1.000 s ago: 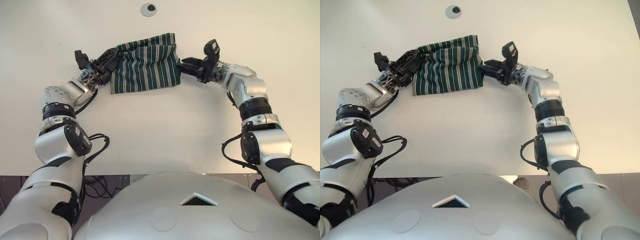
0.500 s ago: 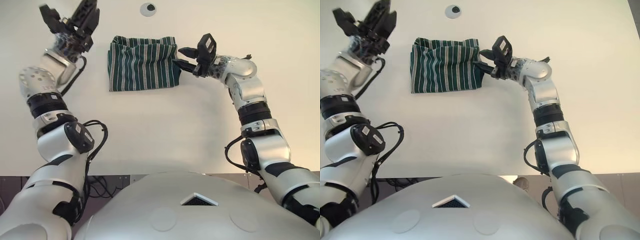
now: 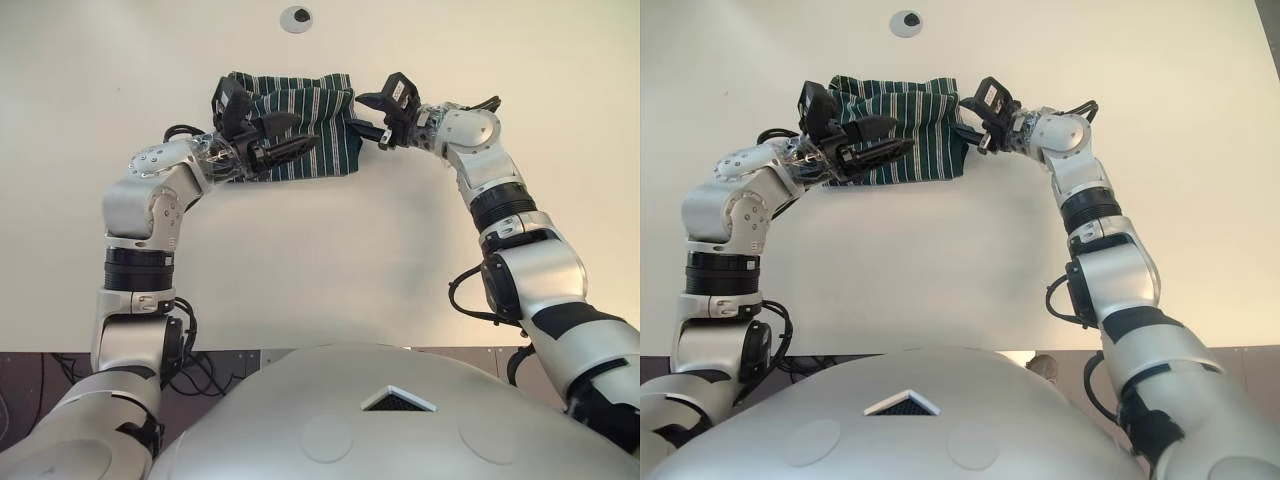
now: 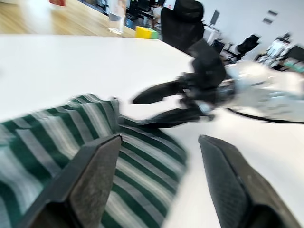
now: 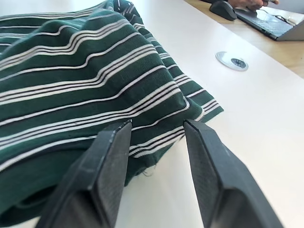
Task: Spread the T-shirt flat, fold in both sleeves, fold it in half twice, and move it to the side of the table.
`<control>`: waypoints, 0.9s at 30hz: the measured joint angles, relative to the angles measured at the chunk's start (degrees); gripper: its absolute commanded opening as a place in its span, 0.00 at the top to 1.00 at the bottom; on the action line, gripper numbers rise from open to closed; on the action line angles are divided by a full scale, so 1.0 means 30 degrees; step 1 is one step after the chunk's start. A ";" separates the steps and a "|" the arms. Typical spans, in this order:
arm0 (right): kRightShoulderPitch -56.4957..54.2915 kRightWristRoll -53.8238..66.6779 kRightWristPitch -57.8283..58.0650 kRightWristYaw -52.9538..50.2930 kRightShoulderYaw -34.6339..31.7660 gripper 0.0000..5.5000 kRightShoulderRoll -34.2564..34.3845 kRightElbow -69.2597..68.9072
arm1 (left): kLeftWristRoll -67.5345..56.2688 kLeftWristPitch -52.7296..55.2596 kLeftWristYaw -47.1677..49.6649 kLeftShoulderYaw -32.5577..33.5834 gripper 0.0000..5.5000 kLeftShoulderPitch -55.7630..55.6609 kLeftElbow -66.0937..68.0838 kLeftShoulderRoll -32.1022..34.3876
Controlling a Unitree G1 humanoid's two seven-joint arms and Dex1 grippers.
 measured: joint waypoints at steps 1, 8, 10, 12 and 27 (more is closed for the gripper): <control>0.0178 -0.0112 0.0000 -0.0018 0.0044 0.64 0.0003 0.0021 | 0.1016 -0.0557 0.0558 -0.0305 0.46 0.0031 0.0742 0.0090; 0.2099 0.2474 0.2141 -0.0542 -0.2907 0.64 -0.1245 -0.4035 | 0.3312 -0.1718 0.2934 -0.1695 0.46 0.0488 0.2446 -0.1429; 0.2675 0.2788 0.3008 -0.0737 -0.3591 0.64 -0.2201 -0.5810 | 0.3729 -0.1925 0.3346 -0.2017 0.46 0.0561 0.2422 -0.1656; 0.3558 0.3276 0.4035 -0.0880 -0.4005 0.64 -0.2433 -0.7414 | 0.4732 -0.3289 0.2561 -0.2869 0.46 0.0264 0.3246 -0.1088; 0.6659 0.4881 0.9236 0.0484 -0.4031 0.64 -0.4439 -1.3565 | 0.9336 -2.6202 -1.2889 -0.8600 0.46 -1.0673 1.9472 0.1216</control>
